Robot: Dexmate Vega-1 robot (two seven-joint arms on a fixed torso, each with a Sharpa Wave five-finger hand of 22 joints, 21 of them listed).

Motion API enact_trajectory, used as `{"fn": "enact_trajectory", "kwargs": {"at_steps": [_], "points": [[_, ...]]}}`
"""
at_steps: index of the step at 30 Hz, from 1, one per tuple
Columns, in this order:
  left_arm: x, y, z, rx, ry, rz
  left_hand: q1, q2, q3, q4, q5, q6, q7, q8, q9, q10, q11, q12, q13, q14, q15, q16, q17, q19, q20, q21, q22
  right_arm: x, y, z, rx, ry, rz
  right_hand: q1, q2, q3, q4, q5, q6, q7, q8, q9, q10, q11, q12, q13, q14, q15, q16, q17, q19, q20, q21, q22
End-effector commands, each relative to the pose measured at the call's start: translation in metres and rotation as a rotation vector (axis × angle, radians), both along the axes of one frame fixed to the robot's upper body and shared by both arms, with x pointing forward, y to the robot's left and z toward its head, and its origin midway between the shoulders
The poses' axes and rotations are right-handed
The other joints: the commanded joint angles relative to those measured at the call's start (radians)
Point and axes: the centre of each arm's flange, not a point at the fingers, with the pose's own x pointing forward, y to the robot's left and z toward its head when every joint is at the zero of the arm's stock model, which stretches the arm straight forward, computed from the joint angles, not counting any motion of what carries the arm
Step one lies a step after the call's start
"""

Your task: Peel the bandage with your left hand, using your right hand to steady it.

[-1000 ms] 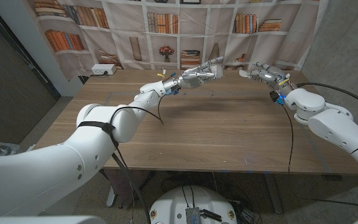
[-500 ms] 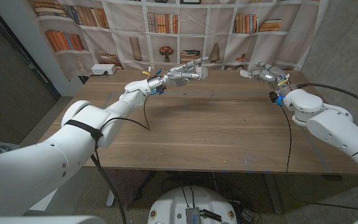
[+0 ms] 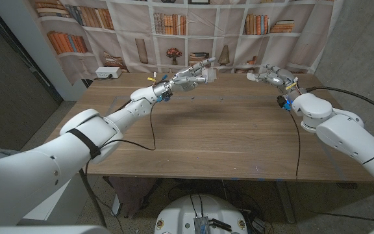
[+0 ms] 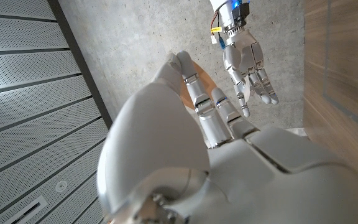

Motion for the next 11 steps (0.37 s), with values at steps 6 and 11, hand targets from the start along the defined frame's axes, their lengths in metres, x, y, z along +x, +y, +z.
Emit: {"fn": "enact_trajectory", "kwargs": {"at_steps": [6, 11], "points": [[0.007, 0.001, -0.004, -0.052, 0.039, 0.019, 0.005, -0.001, 0.005, -0.003, -0.003, 0.004, 0.001, -0.002, 0.002, -0.004, 0.000, 0.004, 0.000, 0.012, -0.090, -0.005, 0.003, -0.002, -0.006, 0.011, -0.002, 0.027, 0.004, 0.007, -0.018, 0.012, 0.058, 0.008, -0.004, 0.003, 0.006, 0.010, 0.006, 0.001, -0.001, 0.002, 0.002, -0.008, 0.005, 0.005, 0.009, -0.165, 0.002, 0.005, 0.003, -0.002, 0.008, 0.005], [0.014, -0.007, -0.002, -0.034, 0.088, 0.045, 0.004, -0.002, 0.005, -0.003, -0.004, 0.004, 0.001, -0.002, 0.002, -0.002, 0.000, 0.005, 0.000, 0.011, -0.090, -0.007, 0.003, -0.002, -0.007, 0.012, -0.002, 0.036, 0.003, 0.007, -0.021, 0.022, 0.075, 0.007, -0.004, 0.003, 0.007, 0.011, 0.007, 0.001, -0.001, 0.002, 0.002, -0.008, 0.005, 0.006, 0.010, -0.166, 0.002, 0.005, 0.002, 0.000, 0.007, 0.005]]}}
